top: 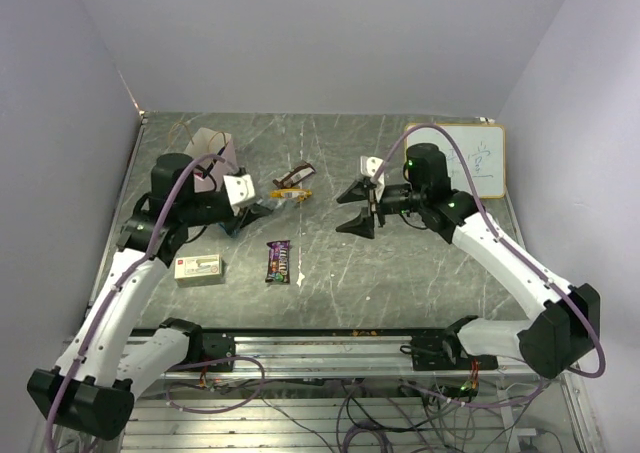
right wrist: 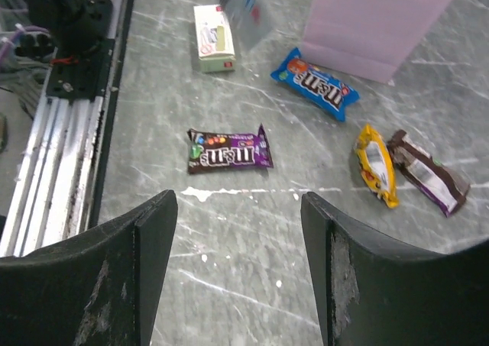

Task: Place the snacks into the paper bag
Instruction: Place the snack in the paper bag.

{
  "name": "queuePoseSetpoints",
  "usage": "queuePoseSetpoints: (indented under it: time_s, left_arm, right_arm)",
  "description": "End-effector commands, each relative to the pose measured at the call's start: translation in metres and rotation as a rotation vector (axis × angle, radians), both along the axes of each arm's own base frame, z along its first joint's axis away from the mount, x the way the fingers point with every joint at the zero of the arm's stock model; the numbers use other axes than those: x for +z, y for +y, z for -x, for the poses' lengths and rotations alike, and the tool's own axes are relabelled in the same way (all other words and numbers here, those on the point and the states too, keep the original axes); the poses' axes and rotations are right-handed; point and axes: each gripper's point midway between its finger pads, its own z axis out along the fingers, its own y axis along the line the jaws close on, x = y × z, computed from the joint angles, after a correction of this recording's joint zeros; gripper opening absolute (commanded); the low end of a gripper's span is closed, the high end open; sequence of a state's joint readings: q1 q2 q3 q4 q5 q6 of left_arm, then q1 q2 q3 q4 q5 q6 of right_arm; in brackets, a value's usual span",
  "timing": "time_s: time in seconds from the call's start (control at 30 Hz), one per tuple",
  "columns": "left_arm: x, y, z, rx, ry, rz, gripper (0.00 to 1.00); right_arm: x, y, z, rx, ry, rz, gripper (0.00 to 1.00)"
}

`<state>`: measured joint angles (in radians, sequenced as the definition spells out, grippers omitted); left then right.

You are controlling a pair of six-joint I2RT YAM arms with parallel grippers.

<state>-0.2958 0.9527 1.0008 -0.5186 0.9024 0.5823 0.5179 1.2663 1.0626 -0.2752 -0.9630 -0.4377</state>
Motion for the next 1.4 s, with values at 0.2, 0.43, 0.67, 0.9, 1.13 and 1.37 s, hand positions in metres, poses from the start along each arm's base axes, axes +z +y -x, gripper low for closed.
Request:
queuePoseSetpoints:
  time_s: [0.2,0.43,0.67,0.9,1.13,1.37]
  left_arm:
    - [0.095,0.089,-0.05,0.583,-0.128,0.119,0.18]
    - [0.134,0.145,-0.059,0.906,-0.181,0.185,0.17]
    - [0.143,0.167,-0.08,1.021,-0.18,0.131,0.17]
    - [0.129,0.178,-0.111,1.06,-0.143,0.012,0.17]
    - [0.092,0.179,-0.139,1.023,-0.062,-0.127,0.16]
    - [0.063,0.182,-0.163,1.008,0.0,-0.217,0.16]
  right_arm:
    - [-0.039,-0.045,-0.028,-0.177,-0.046,0.035,0.66]
    - [-0.039,-0.068,-0.033,-0.246,-0.058,0.019,0.66]
    - [-0.037,-0.077,-0.036,-0.271,-0.056,0.008,0.67]
    - [-0.04,-0.081,-0.037,-0.276,-0.053,0.01,0.67]
    - [-0.046,-0.08,-0.036,-0.26,-0.028,0.014,0.67]
    - [-0.048,-0.079,-0.036,-0.253,-0.023,0.02,0.67]
